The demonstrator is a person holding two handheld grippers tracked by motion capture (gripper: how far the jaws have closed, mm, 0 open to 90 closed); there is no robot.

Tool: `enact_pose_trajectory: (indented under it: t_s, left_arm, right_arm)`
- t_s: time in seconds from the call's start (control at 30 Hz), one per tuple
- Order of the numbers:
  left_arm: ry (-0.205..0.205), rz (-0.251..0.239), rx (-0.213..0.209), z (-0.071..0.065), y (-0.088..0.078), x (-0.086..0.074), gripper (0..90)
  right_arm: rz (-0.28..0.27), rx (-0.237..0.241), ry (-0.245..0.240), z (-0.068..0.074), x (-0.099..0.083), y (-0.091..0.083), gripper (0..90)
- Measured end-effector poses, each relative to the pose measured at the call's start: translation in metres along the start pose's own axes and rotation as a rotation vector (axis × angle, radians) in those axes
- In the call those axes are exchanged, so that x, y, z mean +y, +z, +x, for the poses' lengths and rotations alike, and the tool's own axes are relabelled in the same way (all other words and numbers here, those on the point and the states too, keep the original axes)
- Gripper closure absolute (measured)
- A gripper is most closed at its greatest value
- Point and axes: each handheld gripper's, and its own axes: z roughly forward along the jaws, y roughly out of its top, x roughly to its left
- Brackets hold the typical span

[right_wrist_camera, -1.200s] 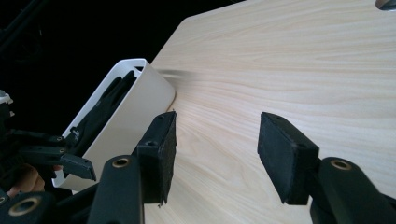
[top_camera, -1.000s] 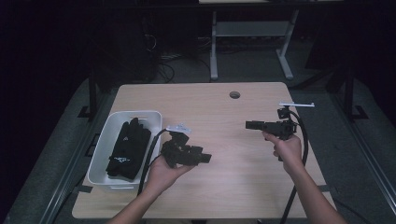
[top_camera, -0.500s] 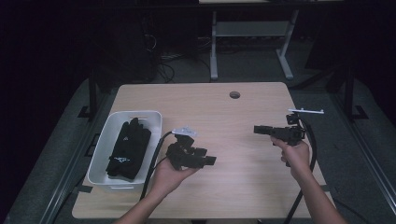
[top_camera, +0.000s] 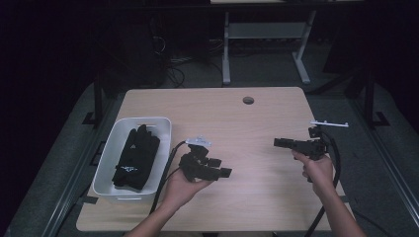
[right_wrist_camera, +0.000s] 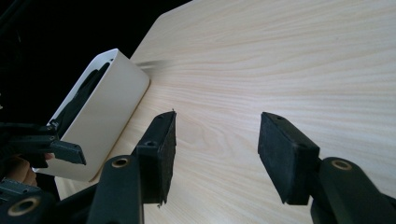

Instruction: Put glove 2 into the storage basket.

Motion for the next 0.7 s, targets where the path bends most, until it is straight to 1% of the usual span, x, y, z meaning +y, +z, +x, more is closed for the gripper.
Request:
enact_pose_trajectory:
  t_s: [0.23, 0.33, 0.43, 0.6, 0.7]
  left_arm:
    - [-0.005, 0.003, -0.004, 0.001, 0.003, -0.003, 40.7]
    - [-0.002, 0.005, -0.005, 0.0, 0.005, -0.005, 39.6]
    - [0.005, 0.018, -0.005, -0.001, 0.008, -0.006, 39.0]
    - [0.005, 0.022, -0.01, -0.002, 0.012, -0.007, 38.7]
    - [0.012, 0.026, -0.012, -0.003, 0.014, -0.007, 38.6]
  right_arm:
    - [0.001, -0.01, 0.009, -0.005, -0.006, -0.006, 46.4]
    - [0.004, -0.015, 0.009, -0.007, -0.009, -0.009, 46.4]
    - [-0.001, -0.015, 0.015, -0.009, -0.013, -0.011, 46.3]
    - [0.003, -0.019, 0.018, -0.012, -0.018, -0.014, 46.2]
    - [0.002, -0.02, 0.018, -0.013, -0.021, -0.016, 46.0]
